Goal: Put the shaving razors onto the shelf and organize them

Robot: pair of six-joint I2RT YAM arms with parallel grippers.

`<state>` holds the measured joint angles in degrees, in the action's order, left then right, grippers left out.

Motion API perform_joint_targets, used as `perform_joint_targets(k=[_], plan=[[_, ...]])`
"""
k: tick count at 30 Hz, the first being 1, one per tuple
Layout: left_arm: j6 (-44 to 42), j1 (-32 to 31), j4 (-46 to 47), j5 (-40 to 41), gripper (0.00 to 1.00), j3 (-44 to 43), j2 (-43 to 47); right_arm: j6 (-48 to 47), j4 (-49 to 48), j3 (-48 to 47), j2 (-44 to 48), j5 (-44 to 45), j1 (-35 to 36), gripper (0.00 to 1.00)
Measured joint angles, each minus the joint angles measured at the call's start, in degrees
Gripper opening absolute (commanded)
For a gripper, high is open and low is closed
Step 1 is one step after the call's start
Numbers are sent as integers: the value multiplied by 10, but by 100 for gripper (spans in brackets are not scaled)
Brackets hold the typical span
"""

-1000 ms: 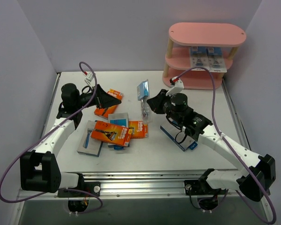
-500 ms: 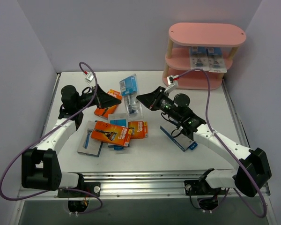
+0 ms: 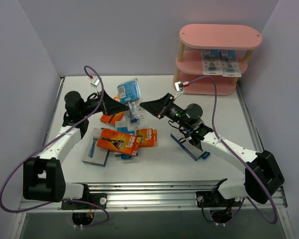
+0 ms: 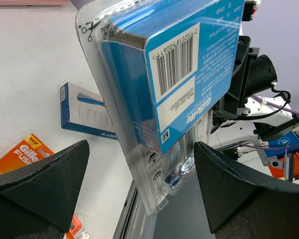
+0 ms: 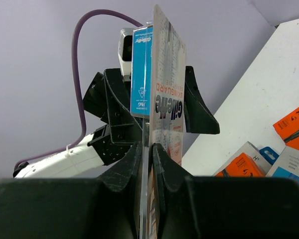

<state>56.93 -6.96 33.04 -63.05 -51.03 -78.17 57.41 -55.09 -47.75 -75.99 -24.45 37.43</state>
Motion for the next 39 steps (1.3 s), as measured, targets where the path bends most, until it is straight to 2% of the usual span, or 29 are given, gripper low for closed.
perform_joint_targets(k=[4,5,7,8,12,15,16,19,21,22,26,27,33,39], plan=[[0,0,0,0,100,0,0,11,-13,6,-8,-5,-2,0],[1,0,2,0,89,0,0,12,-13,6,-9,-6,-2,0],[12,0,11,0,83,1,-1,12,-14,6,-9,-8,-2,0],[20,0,23,-1,71,3,-1,12,-14,6,-9,-9,-2,0],[63,3,88,-5,44,18,-5,11,-18,7,-21,-11,-2,0],[91,14,127,-8,27,22,-17,10,-22,9,-27,-7,-5,0],[99,15,139,-8,25,24,-21,11,-21,10,-28,-4,-5,0],[122,17,162,-9,19,25,-30,4,-22,10,-28,-4,-6,0],[135,18,174,-12,17,25,-34,-3,-19,10,-28,-3,-6,10],[139,18,179,-13,11,25,-36,-5,-17,10,-28,-2,-6,12],[148,19,187,-15,5,27,-38,-19,6,10,-28,7,-6,44],[149,19,188,-15,3,27,-38,-23,16,10,-28,12,-6,47],[154,26,193,-15,2,28,-44,-51,89,16,5,68,-3,54],[175,48,209,-9,2,35,-61,-52,96,57,54,145,13,56]])
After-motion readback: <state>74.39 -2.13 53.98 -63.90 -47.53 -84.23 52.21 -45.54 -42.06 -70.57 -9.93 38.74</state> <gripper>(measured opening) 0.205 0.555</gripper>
